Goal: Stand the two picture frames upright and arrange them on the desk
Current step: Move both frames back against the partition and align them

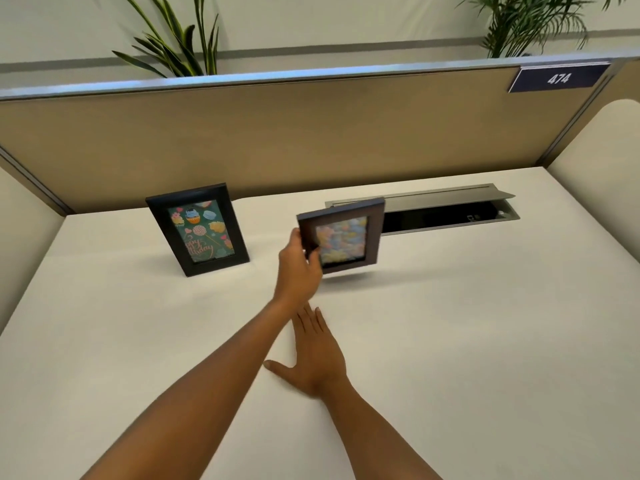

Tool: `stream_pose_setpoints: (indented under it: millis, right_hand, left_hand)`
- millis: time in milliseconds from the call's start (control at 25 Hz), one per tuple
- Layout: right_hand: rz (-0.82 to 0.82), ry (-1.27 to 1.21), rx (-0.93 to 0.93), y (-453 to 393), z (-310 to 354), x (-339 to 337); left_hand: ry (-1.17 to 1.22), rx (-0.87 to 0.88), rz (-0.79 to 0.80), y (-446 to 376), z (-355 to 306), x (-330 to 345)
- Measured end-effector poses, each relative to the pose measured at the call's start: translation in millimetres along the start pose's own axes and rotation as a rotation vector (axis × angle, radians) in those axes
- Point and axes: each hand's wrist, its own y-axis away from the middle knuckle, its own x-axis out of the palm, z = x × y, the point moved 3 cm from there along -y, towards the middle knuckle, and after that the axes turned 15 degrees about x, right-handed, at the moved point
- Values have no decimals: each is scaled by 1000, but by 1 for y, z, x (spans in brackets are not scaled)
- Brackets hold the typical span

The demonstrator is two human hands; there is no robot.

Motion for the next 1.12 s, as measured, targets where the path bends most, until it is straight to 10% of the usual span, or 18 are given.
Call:
stream_pose_setpoints:
  millis: [1120]
  right_hand:
    - [-27,-9,-33,-6,-2,5]
  left_hand:
    - [-194,-371,-17,-82,88,-37]
